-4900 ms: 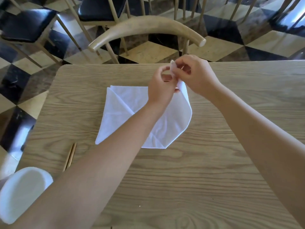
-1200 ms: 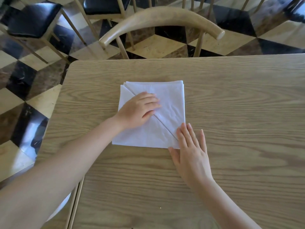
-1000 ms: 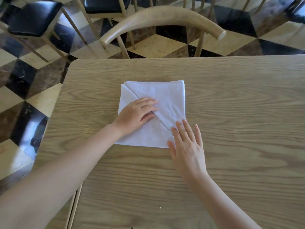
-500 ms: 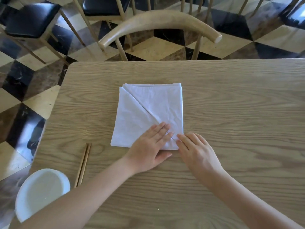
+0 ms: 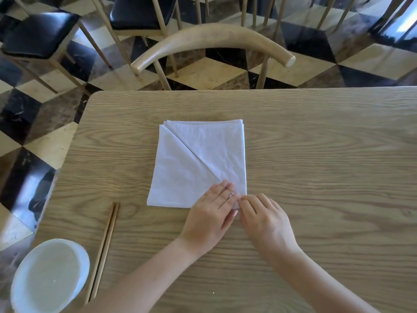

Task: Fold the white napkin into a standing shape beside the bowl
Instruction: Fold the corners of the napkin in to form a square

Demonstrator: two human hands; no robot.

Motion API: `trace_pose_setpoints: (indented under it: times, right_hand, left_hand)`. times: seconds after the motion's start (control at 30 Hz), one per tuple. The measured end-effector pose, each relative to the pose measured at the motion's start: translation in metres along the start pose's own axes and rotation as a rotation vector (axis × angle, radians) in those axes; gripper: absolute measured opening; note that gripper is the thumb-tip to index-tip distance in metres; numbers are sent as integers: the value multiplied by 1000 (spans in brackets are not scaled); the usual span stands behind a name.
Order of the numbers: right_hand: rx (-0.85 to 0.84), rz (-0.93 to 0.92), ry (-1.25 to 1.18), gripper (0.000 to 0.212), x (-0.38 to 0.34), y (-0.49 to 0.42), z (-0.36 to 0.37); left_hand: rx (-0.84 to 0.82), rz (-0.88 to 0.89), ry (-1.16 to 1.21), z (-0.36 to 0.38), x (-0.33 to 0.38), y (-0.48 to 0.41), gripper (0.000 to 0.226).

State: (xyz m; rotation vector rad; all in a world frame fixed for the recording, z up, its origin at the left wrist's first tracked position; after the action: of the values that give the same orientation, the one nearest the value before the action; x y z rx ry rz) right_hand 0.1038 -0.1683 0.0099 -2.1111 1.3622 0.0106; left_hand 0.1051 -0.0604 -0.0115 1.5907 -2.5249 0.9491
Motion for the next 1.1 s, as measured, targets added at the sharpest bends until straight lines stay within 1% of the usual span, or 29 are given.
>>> trace_pose_setpoints:
  times: [0.13, 0.23, 0.33, 0.47, 0.6, 0.77, 0.93, 1.03, 1.1]
  right_hand:
    - [-47, 21, -31, 18, 0, 1, -1]
    - [-63, 43, -18, 20, 2, 1, 0]
    - [3, 39, -26, 15, 10, -2, -3]
    - [91, -9, -68, 11, 11, -6, -8]
    - [125, -105, -83, 12, 8, -7, -10]
    - [128, -118, -125, 15, 5, -13, -13]
    - [189, -105, -156, 11, -1, -28, -23]
    - [213, -139, -168, 14, -11, -34, -25]
    - [200, -184, -181, 17, -17, -35, -24]
  left_hand:
    - [58, -23, -6, 0, 3, -3, 29]
    - [87, -45, 18, 1, 3, -3, 25]
    - [80, -50, 40, 1, 1, -1, 30]
    - [77, -151, 63, 0, -5, -2, 34]
    - [112, -171, 88, -1, -6, -2, 25]
    - [189, -200, 159, -12, -6, -6, 18]
    - [278, -181, 126, -25, 0, -9, 27]
    - [312, -245, 62, -29, -3, -11, 29]
    - [283, -289, 72, -29, -7, -12, 35]
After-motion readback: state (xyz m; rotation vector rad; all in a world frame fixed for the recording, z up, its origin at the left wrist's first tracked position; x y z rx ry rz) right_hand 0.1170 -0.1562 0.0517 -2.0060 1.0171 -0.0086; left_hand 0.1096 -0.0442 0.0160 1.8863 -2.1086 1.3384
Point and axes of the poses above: each hand's wrist, its own y-axis away from the middle knuckle, its own z-axis out of the palm, x = y × z, the point moved 6 cm from there along -y, towards the middle knuckle, and after that the axes turned 12 degrees about x, right-handed, at the moved point
